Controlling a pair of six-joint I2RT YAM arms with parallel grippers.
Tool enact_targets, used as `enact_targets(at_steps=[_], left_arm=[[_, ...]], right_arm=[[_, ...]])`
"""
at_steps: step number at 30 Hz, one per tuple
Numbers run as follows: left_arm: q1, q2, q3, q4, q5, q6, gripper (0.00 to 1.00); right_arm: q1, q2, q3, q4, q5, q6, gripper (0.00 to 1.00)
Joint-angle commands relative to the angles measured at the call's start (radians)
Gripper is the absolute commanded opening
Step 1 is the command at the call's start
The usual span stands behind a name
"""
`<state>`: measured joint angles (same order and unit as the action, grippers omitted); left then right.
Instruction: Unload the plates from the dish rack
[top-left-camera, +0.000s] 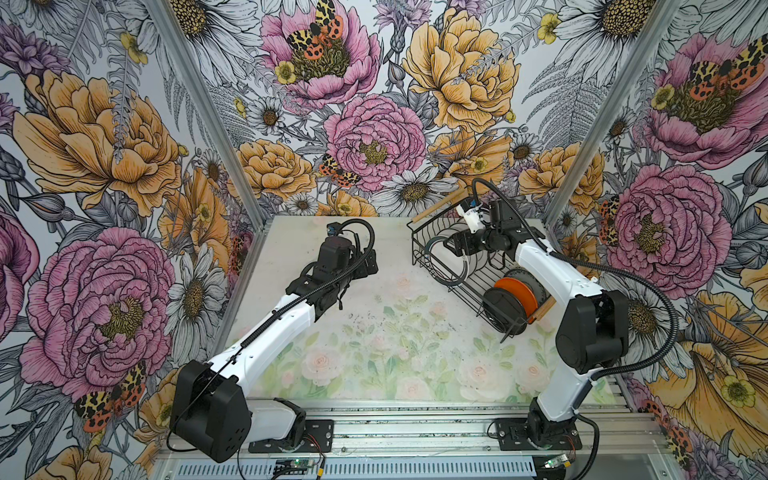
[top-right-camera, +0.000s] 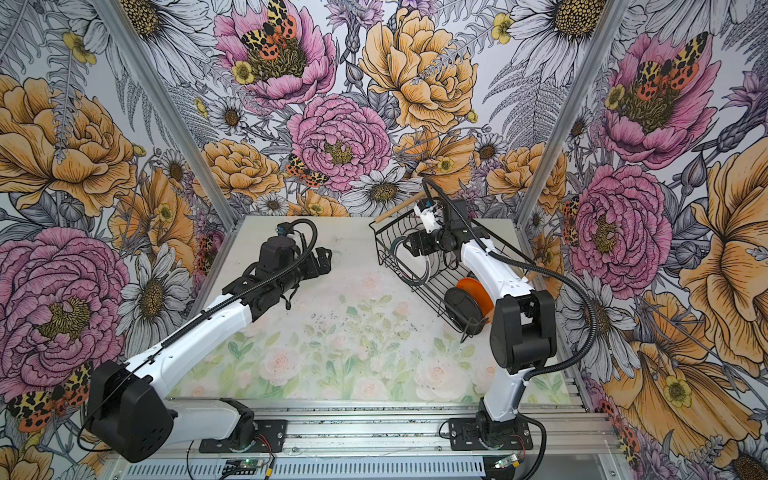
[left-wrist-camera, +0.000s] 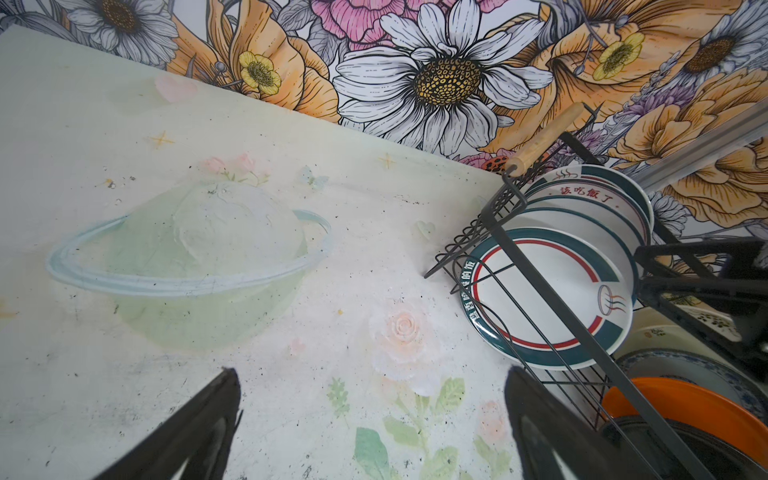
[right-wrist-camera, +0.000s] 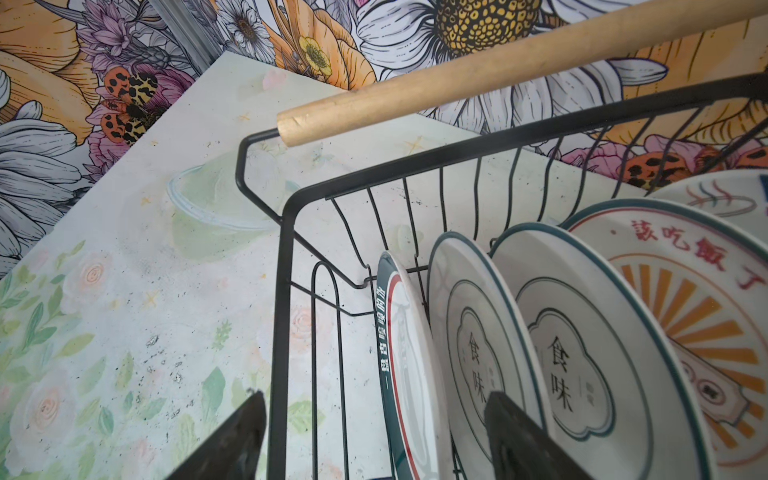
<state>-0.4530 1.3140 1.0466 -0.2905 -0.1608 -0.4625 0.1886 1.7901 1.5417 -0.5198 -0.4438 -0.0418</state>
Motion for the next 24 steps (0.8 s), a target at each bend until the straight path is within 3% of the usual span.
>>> enact_targets(at_steps=[1,11,24], left_arm=[[0.012,-0.003,-0.027,0.059,0.02,-0.003,0.99],[0.028,0.014,-0.034,0.027,0.002,-0.046,0.99],[0.041,0.076,-0.018,0.009,0.076,-0.036,0.99]], right_arm=[[-0.002,0.021,-0.006,-0.017,0.033,0.007,0.8],[-0.002,0.057,0.001,-0.039,0.073,0.007,0.62],[0.001,0.121,0.035,-0.067,0.134,-0.003,0.44]])
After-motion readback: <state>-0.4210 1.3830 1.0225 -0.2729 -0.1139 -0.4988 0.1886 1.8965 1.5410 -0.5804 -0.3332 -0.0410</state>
